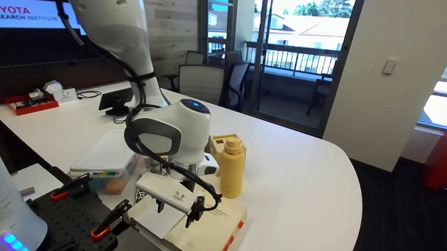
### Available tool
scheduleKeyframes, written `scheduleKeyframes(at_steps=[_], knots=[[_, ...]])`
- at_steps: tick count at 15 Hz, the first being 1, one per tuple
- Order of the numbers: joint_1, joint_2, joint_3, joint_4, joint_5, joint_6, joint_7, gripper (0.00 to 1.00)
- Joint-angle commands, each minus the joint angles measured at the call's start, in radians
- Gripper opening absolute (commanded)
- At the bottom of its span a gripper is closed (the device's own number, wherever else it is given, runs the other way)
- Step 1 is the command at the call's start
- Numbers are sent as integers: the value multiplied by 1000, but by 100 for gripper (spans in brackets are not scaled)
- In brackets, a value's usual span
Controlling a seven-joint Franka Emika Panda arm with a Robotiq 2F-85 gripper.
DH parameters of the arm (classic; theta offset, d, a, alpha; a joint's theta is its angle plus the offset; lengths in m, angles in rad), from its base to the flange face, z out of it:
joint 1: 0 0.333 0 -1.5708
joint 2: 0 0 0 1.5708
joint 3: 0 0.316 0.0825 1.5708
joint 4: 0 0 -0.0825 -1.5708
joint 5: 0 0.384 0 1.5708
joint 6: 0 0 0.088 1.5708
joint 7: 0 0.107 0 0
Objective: Open the book
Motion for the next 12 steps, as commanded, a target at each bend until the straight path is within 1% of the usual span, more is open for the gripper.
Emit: scheduleKeyframes(at_steps=[1,6,11,12], knots=[[46,-103,-27,-36,-54,-16,122,100],[88,-168,-26,-24,-105,-46,251,100],[113,-207,-25,-4,-119,-86,323,100],[114,-220,-29,-17,-122,-81,328,100]])
